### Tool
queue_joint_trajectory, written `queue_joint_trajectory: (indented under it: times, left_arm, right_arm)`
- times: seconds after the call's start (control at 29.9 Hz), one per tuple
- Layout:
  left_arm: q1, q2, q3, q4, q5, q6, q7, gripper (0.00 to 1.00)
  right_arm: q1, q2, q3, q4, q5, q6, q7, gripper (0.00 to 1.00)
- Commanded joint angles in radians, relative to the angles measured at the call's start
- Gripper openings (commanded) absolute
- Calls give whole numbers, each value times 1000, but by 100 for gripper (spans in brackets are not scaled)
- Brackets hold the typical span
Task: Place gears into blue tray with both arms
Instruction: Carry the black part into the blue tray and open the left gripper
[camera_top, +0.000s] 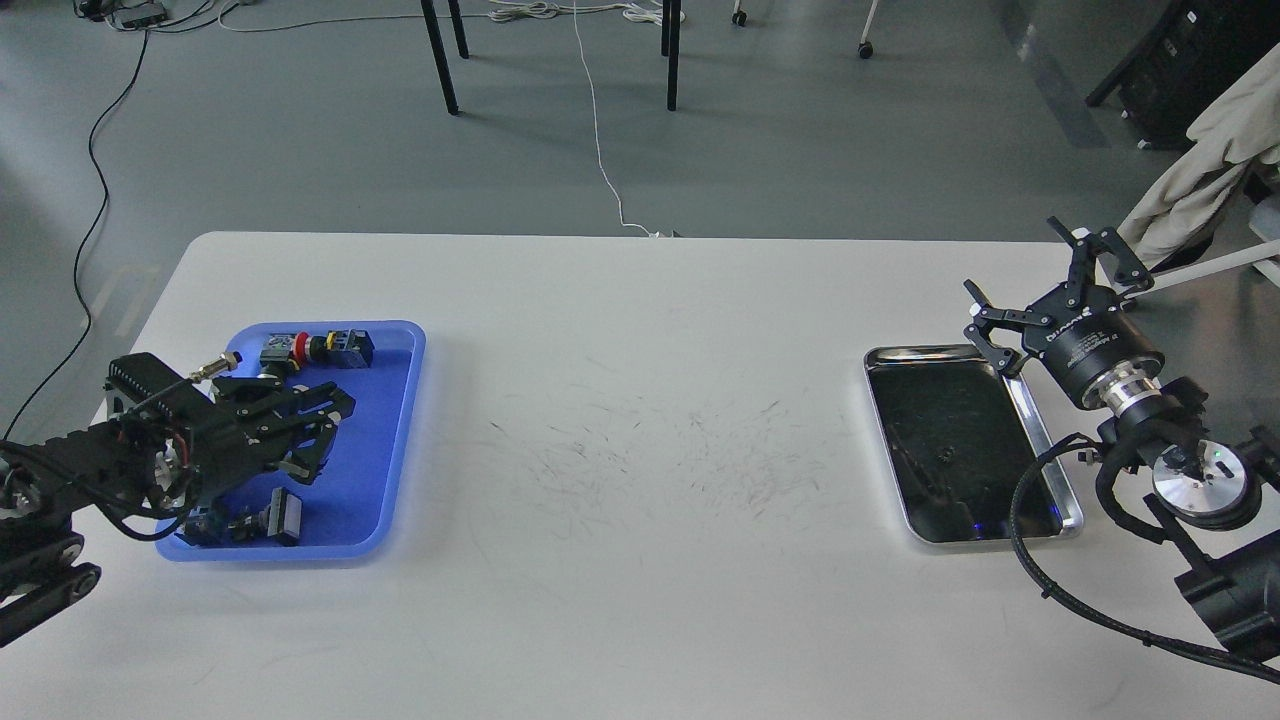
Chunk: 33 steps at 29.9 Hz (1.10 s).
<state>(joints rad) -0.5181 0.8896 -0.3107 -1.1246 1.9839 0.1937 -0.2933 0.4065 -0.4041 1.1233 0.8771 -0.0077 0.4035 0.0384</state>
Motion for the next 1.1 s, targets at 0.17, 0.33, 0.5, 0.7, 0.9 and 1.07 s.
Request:
queue_joint_trajectory:
  times: [0.17, 0.33, 0.5, 0.7, 0.9, 1.07]
  left_arm:
    - [49, -1, 4, 3, -16, -7, -1, 17]
    - [59, -24, 4, 32, -13, -11, 0, 18]
    - [59, -52, 4, 46, -14, -11, 0, 39]
    - [53, -61, 2, 45, -28, -10, 0, 80]
    - [44, -60, -1, 43, -48, -10, -1, 93]
    - [38, -60, -2, 39, -74, -10, -1, 94]
  right_arm:
    - [0, 1, 0, 0, 0, 0, 0, 95]
    - [0, 1, 0, 0, 0, 0, 0, 95]
    - [-2, 1, -2, 0, 0, 0, 0, 95]
    - [-3, 1, -2, -1, 0, 0, 0, 95]
    - [-5, 1, -2, -1, 0, 0, 0, 95]
    - [-5, 1, -2, -3, 0, 0, 0, 95]
